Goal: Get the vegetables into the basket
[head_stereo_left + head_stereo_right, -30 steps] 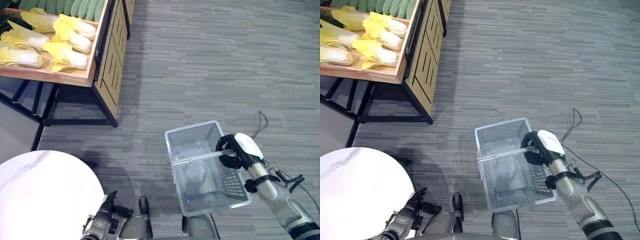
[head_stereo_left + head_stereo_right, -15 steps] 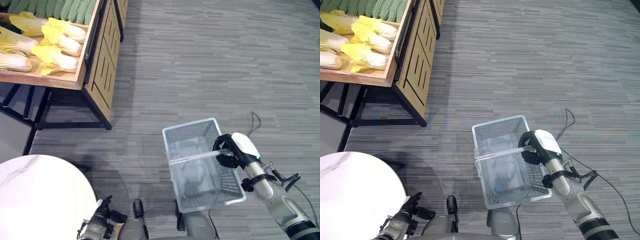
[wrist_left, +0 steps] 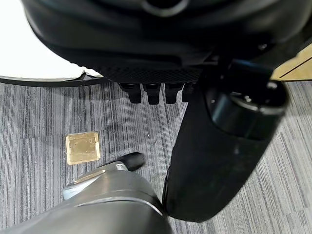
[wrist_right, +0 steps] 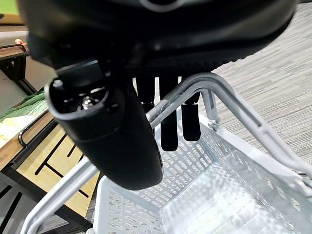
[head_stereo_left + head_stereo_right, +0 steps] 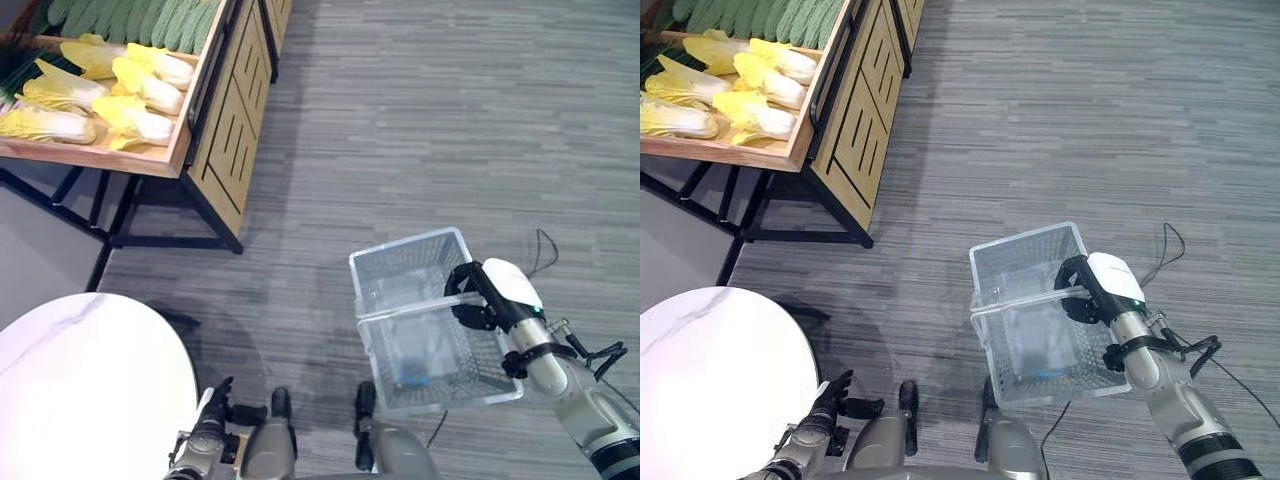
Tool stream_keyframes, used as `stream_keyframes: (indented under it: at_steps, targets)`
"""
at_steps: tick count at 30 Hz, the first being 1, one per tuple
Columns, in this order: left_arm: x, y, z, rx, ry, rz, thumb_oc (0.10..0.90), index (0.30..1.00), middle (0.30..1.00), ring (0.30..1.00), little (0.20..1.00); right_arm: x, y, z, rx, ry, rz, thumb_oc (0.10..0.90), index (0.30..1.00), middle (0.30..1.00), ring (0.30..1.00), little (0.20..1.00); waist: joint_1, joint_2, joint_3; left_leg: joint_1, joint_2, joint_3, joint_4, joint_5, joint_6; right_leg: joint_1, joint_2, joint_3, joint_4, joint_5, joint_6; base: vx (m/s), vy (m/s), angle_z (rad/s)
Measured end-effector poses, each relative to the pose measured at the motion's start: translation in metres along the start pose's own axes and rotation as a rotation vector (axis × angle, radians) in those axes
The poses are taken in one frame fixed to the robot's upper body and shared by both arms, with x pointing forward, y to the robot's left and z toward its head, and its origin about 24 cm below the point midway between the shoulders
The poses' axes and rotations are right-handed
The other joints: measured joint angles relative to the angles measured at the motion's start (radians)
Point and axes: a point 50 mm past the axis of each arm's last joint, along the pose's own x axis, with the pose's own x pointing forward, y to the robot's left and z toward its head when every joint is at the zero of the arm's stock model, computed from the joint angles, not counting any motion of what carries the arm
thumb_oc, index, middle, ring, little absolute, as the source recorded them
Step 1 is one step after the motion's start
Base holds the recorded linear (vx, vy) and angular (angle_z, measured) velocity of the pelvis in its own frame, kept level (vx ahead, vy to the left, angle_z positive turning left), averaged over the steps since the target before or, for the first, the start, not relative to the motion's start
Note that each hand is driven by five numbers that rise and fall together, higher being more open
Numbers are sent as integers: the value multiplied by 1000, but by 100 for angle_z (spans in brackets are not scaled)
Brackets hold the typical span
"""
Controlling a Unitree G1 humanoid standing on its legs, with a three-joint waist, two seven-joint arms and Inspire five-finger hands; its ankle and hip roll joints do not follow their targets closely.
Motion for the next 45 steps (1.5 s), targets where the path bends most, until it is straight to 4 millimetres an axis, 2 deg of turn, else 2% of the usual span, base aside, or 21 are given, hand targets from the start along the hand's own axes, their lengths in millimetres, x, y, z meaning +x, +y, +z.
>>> stream_keyframes:
  at_steps: [4,6,7,8,9,11,14,20,21,22,25,26,28,29,31,32,33,34,37,43,45]
  targets:
    - [1,-1,6,-6,-28,0,900,1000,1000,1000,1000,-2,5,1,14,2,11,400,300,300,300,300,32,17,1,-21,17,29,-73,70,11,61,9,29,-18,-11,21,282,118,-31]
    - [-1,-5,2,-8,-15,-13,900,1000,1000,1000,1000,-5,7,1,14,-1,19,400,300,300,300,300,28,40,-8,2,31,32,-87,118,27,104,19,59,-19,-31,74,315,191,-56]
    - [-1,-4,0,-7,-7,-10,900,1000,1000,1000,1000,-6,11,1,34,9,20,400,300,300,300,300,31,28,-2,40,18,57,-111,113,81,123,4,81,-19,-42,90,291,240,-49]
    - [0,-2,1,1,-7,-6,900,1000,1000,1000,1000,-9,16,2,46,15,30,400,300,300,300,300,30,10,-5,55,-1,82,-120,116,99,127,-20,81,-17,-37,105,185,168,-34]
    - [0,-1,2,11,-5,-5,900,1000,1000,1000,1000,-14,19,2,50,16,42,400,300,300,300,300,30,-7,-7,62,-29,94,-120,105,113,132,-49,80,-17,-39,113,163,159,-14]
    - [0,0,2,34,-8,-7,900,1000,1000,1000,1000,-16,22,0,43,23,54,400,300,300,300,300,27,-12,-7,79,-66,112,-119,94,135,131,-89,76,2,-33,131,250,279,-10]
    - [0,6,0,65,-1,2,900,1000,1000,1000,1000,-13,25,6,60,10,51,400,300,300,300,300,32,-13,-7,112,-84,138,-119,65,160,121,-104,83,64,-38,160,158,227,-16]
    - [1,16,-2,114,9,16,900,1000,1000,1000,1000,0,25,16,71,-25,40,400,300,300,300,300,25,-17,-9,169,-65,161,-119,34,197,-67,-109,126,501,-85,229,165,119,-15]
    - [0,22,-6,121,15,27,900,1000,1000,1000,1000,1,27,19,71,-42,52,400,300,300,300,300,29,-30,-20,180,-64,150,-120,-23,230,-129,-105,137,606,-101,229,287,47,-15]
    - [0,25,-6,125,17,36,900,1000,1000,1000,1000,4,28,24,82,-59,46,400,300,300,300,300,31,-46,-21,178,-67,161,-120,-23,231,-164,-112,145,639,-115,226,246,-19,-22]
    - [-1,27,-12,131,44,39,900,1000,1000,1000,1000,4,28,32,98,-89,40,400,300,300,300,300,4,-50,-21,182,-70,154,-120,-24,228,-214,-102,132,500,-148,218,274,-73,5]
    - [-2,25,-15,130,55,32,900,1000,1000,1000,1000,3,29,32,102,-89,44,400,300,300,300,300,-19,-50,-21,183,-71,134,-120,-27,225,-221,-98,133,362,-134,216,344,-114,35]
    - [-2,23,-18,129,68,28,900,1000,1000,1000,1000,2,30,32,103,-86,48,400,300,300,300,300,-33,-50,-21,187,-70,119,-120,-29,218,-238,-99,136,238,-72,216,391,-125,37]
    - [-3,20,-22,129,88,22,900,1000,1000,1000,1000,2,32,33,104,-89,56,400,300,300,300,300,-35,-52,-22,203,-63,109,-120,-46,194,-256,-107,136,121,-11,217,274,-81,28]
    - [-4,21,-27,141,102,21,900,1000,1000,1000,1000,1,34,33,106,-88,62,400,300,300,300,300,-42,-55,-25,221,-51,71,-120,-68,146,-247,-123,123,59,15,223,411,-149,52]
    - [-5,21,-30,139,116,22,900,1000,1000,1000,1000,1,34,31,105,-80,64,400,300,300,300,300,-49,-50,-28,242,-33,46,-128,-89,111,-247,-122,97,100,53,227,596,-282,86]
    - [-7,16,-33,143,124,10,900,1000,1000,1000,1000,0,37,25,103,-51,73,400,300,300,300,300,-55,-26,-42,260,6,17,-118,-119,95,-236,-96,46,137,58,232,311,-178,60]
    - [-7,15,-35,141,126,7,900,1000,1000,1000,1000,0,37,24,100,-44,75,400,300,300,300,300,-51,-25,-42,261,16,13,-92,-129,86,-230,-84,42,143,58,232,312,-231,33]
    - [-10,8,-38,111,132,0,900,1000,1000,1000,1000,-1,29,17,55,-35,81,400,300,300,300,300,-55,-5,-53,267,47,17,13,-81,78,-176,-24,-4,142,41,173,295,-285,25]
    - [-5,3,-22,65,80,7,900,1000,1000,1000,1000,-2,13,-1,3,17,54,400,300,300,300,300,-46,-4,-54,74,77,-102,399,2,-59,-109,2,-57,127,-4,68,223,-220,19]
    - [-3,2,-14,60,48,11,900,1000,1000,1000,1000,-7,15,-3,10,29,57,400,300,300,300,300,-28,-7,-53,24,82,-96,498,45,-69,-54,13,-56,77,-12,53,267,-116,15]
